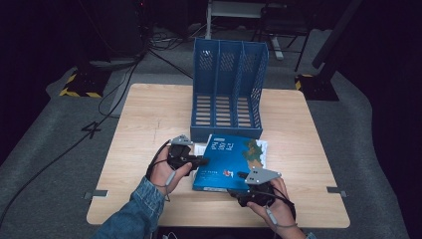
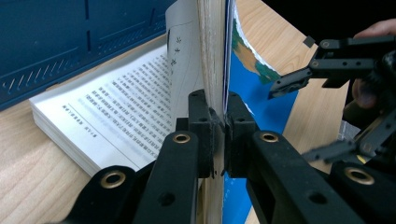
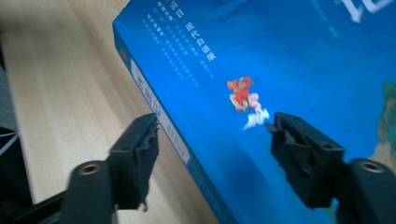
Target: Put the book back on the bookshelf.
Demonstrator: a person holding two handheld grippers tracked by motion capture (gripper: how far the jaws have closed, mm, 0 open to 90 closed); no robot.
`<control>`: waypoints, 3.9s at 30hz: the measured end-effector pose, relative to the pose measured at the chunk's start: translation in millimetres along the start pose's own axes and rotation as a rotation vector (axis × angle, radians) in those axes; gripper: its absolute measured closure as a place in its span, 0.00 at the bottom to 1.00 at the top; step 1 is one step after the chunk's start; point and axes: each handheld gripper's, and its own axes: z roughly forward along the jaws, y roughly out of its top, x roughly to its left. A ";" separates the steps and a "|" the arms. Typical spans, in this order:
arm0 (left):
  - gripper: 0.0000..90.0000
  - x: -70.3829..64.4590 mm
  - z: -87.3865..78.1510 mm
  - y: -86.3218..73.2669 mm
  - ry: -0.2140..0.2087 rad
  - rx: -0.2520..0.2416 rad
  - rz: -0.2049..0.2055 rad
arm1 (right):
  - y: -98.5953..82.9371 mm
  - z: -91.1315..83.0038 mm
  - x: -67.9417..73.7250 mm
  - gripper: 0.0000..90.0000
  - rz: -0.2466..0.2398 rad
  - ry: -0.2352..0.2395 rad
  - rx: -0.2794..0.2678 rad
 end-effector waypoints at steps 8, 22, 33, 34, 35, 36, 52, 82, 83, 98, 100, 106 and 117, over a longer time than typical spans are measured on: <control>0.94 -7.0 1.9 21.7 -0.021 0.035 -0.023 | 12.2 14.2 19.3 0.22 -0.122 -0.069 -0.038; 0.94 -3.3 6.9 34.9 -0.073 0.065 -0.041 | 18.5 36.3 36.2 0.15 -0.258 -0.177 -0.056; 0.94 6.7 13.7 37.5 -0.104 0.083 -0.074 | 15.9 59.7 39.1 0.00 -0.323 -0.328 -0.044; 0.94 7.2 14.4 36.3 -0.100 0.080 -0.080 | 15.7 61.0 38.7 0.00 -0.329 -0.334 -0.043; 0.94 7.5 14.5 35.7 -0.095 0.084 -0.080 | 15.5 63.0 37.8 0.00 -0.337 -0.344 -0.041; 0.94 7.5 14.5 35.7 -0.095 0.084 -0.080 | 15.5 63.0 37.8 0.00 -0.337 -0.344 -0.041; 0.93 13.4 17.3 20.1 -0.090 0.073 -0.141 | 12.5 83.0 37.0 0.00 -0.456 -0.471 0.102; 0.92 14.4 25.8 16.9 0.010 0.097 -0.116 | 14.2 99.4 49.2 0.17 -0.573 -0.544 0.050; 0.91 15.1 26.7 16.4 0.017 0.099 -0.113 | 14.0 99.1 49.5 0.20 -0.567 -0.528 0.052; 0.69 40.0 29.9 2.1 0.066 0.124 -0.172 | 29.7 82.6 49.6 0.63 -0.657 -0.452 0.144; 0.66 43.3 26.1 0.4 0.071 0.108 -0.170 | 31.7 80.7 47.6 0.65 -0.646 -0.438 0.148; 0.63 48.7 13.1 -2.0 0.080 0.039 -0.178 | 41.1 72.6 38.6 0.67 -0.603 -0.380 0.161; 0.64 68.4 -8.0 -13.2 0.148 -0.004 -0.226 | 72.8 36.5 14.8 0.68 -0.427 -0.289 0.147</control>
